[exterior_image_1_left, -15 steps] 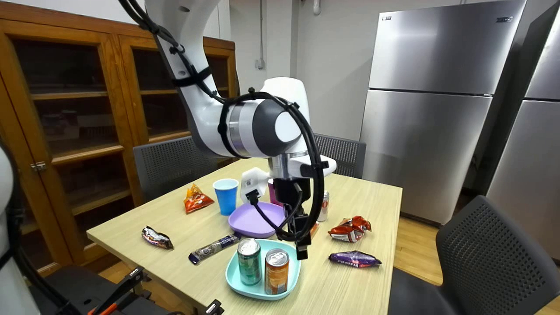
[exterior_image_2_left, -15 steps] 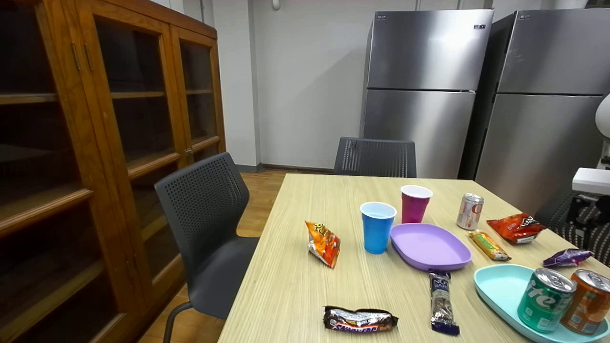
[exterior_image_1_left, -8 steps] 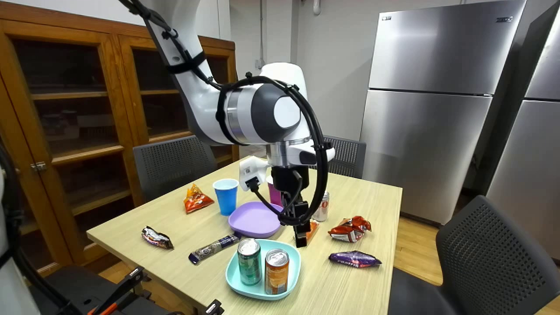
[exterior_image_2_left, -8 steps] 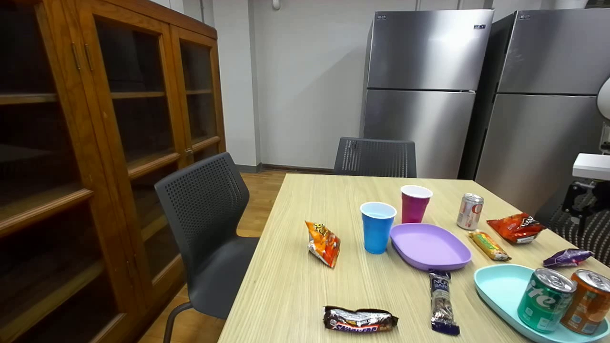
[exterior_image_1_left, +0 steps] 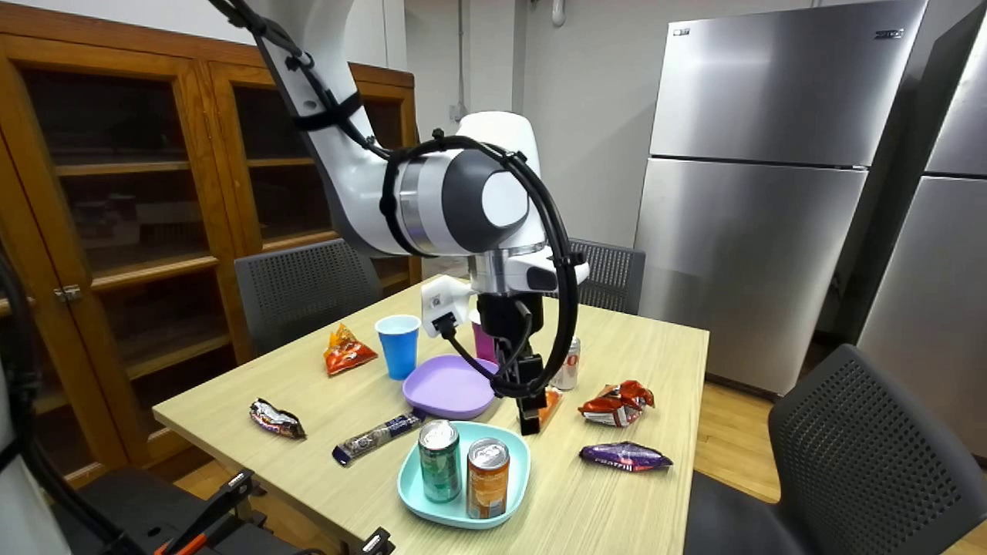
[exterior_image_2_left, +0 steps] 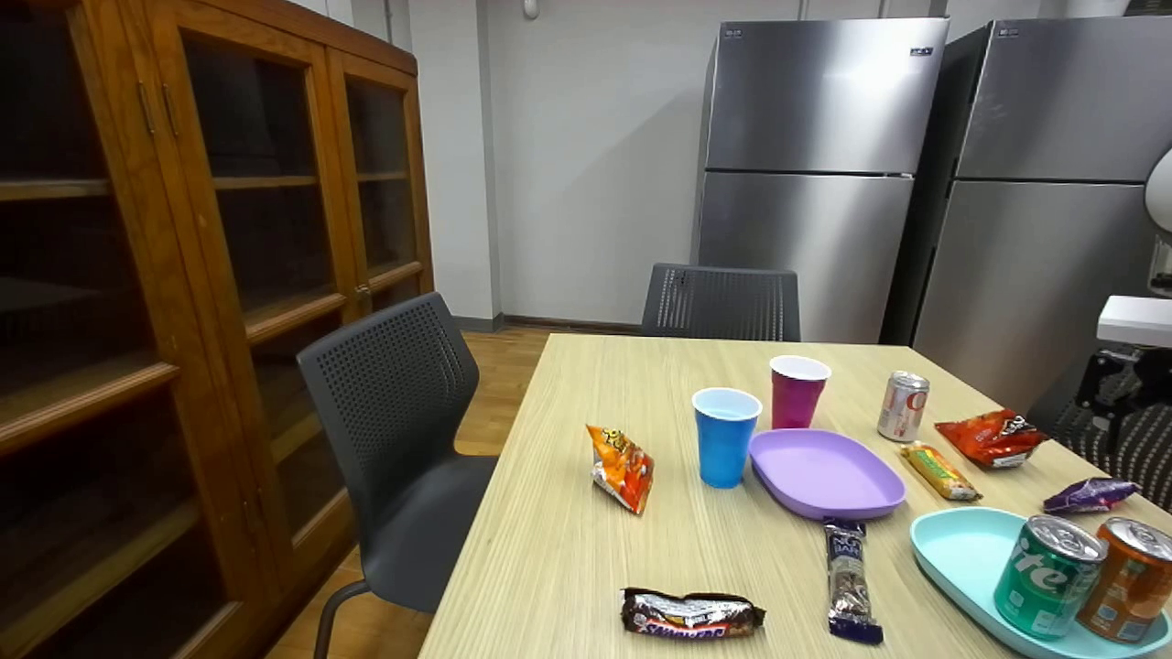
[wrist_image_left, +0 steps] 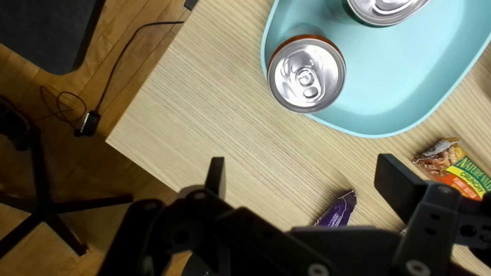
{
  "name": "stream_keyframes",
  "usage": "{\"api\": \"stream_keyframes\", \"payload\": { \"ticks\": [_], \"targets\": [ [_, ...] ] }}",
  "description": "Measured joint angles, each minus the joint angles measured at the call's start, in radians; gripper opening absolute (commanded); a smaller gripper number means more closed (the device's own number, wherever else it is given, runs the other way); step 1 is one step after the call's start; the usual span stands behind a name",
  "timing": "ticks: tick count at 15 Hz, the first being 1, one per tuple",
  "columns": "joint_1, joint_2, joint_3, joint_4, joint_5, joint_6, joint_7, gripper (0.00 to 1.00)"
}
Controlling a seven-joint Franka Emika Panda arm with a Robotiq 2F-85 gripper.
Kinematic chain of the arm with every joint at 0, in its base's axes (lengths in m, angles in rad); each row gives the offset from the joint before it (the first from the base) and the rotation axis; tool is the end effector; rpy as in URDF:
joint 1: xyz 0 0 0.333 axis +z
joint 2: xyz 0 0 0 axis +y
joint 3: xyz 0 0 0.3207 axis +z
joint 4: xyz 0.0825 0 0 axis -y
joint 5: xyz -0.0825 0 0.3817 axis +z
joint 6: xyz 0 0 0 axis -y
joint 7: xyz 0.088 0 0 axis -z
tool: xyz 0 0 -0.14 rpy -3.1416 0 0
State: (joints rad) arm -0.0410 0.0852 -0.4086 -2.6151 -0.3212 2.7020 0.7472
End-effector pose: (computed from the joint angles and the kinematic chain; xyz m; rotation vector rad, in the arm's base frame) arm 0.3931 -0.1871 0.1982 2.6740 -1.2990 0.0434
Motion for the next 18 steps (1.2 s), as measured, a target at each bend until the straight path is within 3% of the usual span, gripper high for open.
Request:
{"api": "stream_keyframes", "payload": {
  "ticks": [5, 10, 18],
  "targets": [
    [-0.014, 0.037, 0.057, 0.028, -0.002, 0.034, -0.005, 1.00],
    [-0.005, 0.153, 0.085, 0.133, -0.007, 0.040, -0.035, 1.00],
    [0.000, 0.348, 0.121, 0.301, 0.070, 0.085, -0.292, 1.00]
  ]
}}
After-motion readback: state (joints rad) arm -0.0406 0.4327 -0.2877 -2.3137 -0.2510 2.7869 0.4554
